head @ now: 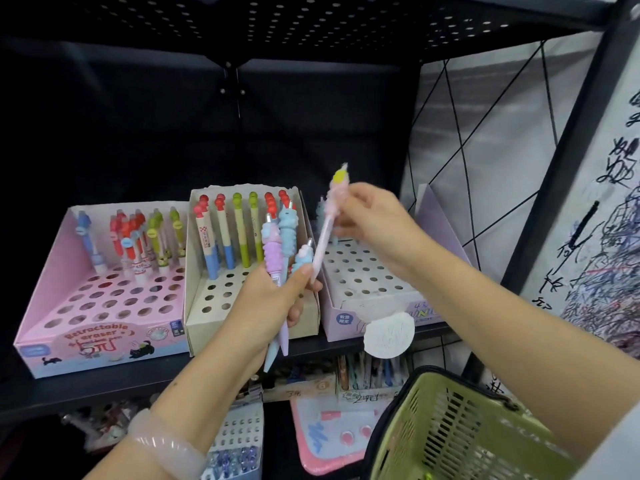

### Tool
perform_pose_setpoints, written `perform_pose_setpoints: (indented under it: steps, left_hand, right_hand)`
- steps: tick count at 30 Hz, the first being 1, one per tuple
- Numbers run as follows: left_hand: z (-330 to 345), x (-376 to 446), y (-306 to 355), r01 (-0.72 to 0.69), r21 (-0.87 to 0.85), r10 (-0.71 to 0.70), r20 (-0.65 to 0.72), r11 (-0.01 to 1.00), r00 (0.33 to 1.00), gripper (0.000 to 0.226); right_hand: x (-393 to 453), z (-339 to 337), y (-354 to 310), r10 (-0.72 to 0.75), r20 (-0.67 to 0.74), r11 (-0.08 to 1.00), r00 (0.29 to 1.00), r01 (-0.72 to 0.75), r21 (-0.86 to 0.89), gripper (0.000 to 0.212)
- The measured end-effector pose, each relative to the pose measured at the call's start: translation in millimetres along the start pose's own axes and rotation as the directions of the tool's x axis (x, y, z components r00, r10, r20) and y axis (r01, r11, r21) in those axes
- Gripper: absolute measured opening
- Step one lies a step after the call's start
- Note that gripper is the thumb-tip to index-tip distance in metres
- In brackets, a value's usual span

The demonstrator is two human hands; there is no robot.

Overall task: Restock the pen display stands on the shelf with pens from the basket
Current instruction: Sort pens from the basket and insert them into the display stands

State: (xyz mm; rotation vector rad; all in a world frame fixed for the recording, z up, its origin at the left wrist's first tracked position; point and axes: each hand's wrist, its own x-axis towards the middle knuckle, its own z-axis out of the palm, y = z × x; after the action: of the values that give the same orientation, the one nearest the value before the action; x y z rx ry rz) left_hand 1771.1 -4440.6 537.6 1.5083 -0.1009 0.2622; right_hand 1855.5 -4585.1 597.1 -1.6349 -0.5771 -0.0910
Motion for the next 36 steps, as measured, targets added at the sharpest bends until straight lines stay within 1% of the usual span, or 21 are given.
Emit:
perform_pose_setpoints:
  steps: [1,2,3,5,8,11,15,16,18,19,23,27,30,31,32,33,34,35,36]
  left_hand:
    - [-0.3,0.6,0.1,-0.003,-0.001,0.003,-0.002,1.0,1.0,0.011]
    - [-0.6,1.0,0.0,-0.008,0.004,0.008,-0.001,1.0,1.0,0.012]
    - [-0.7,1.2,-0.4,-0.012,0.009,0.012,0.003,1.0,1.0,0.013]
    - [-0.3,1.5,-1.4,-0.017,0.01,0.017,0.01,1.0,1.0,0.014]
    - [0.1,2.5,-2.6,-0.011,-0.011,0.011,0.008,1.0,1.0,0.014]
    - [-1.1,4.1,-3.3,-0.006,-0.017,0.006,0.014,1.0,1.0,0.015]
    - [-1.8,4.6,-5.6,-0.014,-0.002,0.014,0.036,1.0,0.999,0.015]
    - [-1.7,4.7,-6.3,-0.015,-0.002,0.015,0.036,1.0,0.999,0.015]
    - [-1.3,4.9,-7.5,-0.016,-0.002,0.016,0.033,1.0,0.999,0.015]
    - [-1.2,5.0,-7.9,-0.016,-0.004,0.016,0.032,1.0,0.999,0.015]
    - [-1.9,5.3,-9.6,-0.022,-0.036,0.023,0.031,0.999,0.999,0.016]
    - [-2.8,4.2,-10.4,-0.033,-0.07,0.037,0.055,0.997,0.998,0.02]
    - [-4.9,4.0,-10.3,-0.024,-0.08,0.028,0.05,0.996,0.998,0.019]
    - [-5.7,3.8,-10.0,-0.018,-0.085,0.022,0.046,0.996,0.999,0.018]
    - [-6.1,3.7,-9.4,-0.013,-0.093,0.017,0.044,0.996,0.999,0.018]
    - [-6.3,3.3,-8.5,-0.008,-0.102,0.013,0.045,0.995,0.999,0.017]
    - [-6.2,2.7,-7.3,-0.006,-0.106,0.011,0.048,0.994,0.999,0.017]
    - [-6.0,2.0,-5.9,-0.006,-0.11,0.012,0.049,0.994,0.999,0.017]
    - [-5.5,1.2,-4.7,-0.008,-0.112,0.014,0.049,0.994,0.999,0.017]
  right_hand:
    - [7.3,-9.6,0.0,-0.006,-0.096,1.0,0.995,0.007,0.01,0.016]
    - [15.1,-21.2,0.6,-0.03,-0.192,0.999,0.981,0.021,-0.048,0.016]
    - [23.2,-34.3,3.0,-0.076,-0.265,0.986,0.961,0.032,-0.165,0.015]
    - [37.7,-59.9,15.3,-0.138,-0.331,0.926,0.934,0.003,-0.377,0.012]
    - [48.0,-83.6,41.2,-0.106,-0.369,0.833,0.923,-0.12,-0.54,0.02]
    - [50.7,-89.6,58.9,-0.098,-0.386,0.788,0.917,-0.166,-0.593,0.023]
    - [57.4,-85.8,64.9,-0.138,-0.398,0.775,0.907,-0.151,-0.613,0.024]
    - [59.0,-85.2,67.2,-0.136,-0.38,0.754,0.915,-0.153,-0.639,0.023]
    - [60.1,-83.8,72.1,-0.115,-0.337,0.677,0.934,-0.174,-0.715,0.021]
    - [60.6,-83.0,74.2,-0.099,-0.326,0.654,0.94,-0.185,-0.734,0.021]
    - [68.1,-82.2,73.4,-0.01,-0.324,0.637,0.946,-0.243,-0.731,0.03]
    - [68.0,-81.1,77.2,0.147,-0.237,0.536,0.96,-0.279,-0.797,0.031]
    - [60.2,-79.2,82.0,0.184,-0.252,0.534,0.95,-0.312,-0.786,0.028]
    - [56.8,-77.5,79.5,0.168,-0.278,0.53,0.946,-0.324,-0.783,0.027]
    - [53.5,-75.5,75.7,0.11,-0.323,0.537,0.94,-0.33,-0.776,0.027]
    - [49.8,-71.3,69.7,0.024,-0.368,0.574,0.929,-0.315,-0.756,0.027]
    - [44.3,-64.7,61.6,-0.05,-0.386,0.644,0.921,-0.266,-0.717,0.026]
    - [37.0,-55.5,51.9,-0.071,-0.362,0.729,0.93,-0.199,-0.655,0.022]
    - [28.0,-44.2,42.4,-0.041,-0.287,0.815,0.957,-0.134,-0.563,0.017]
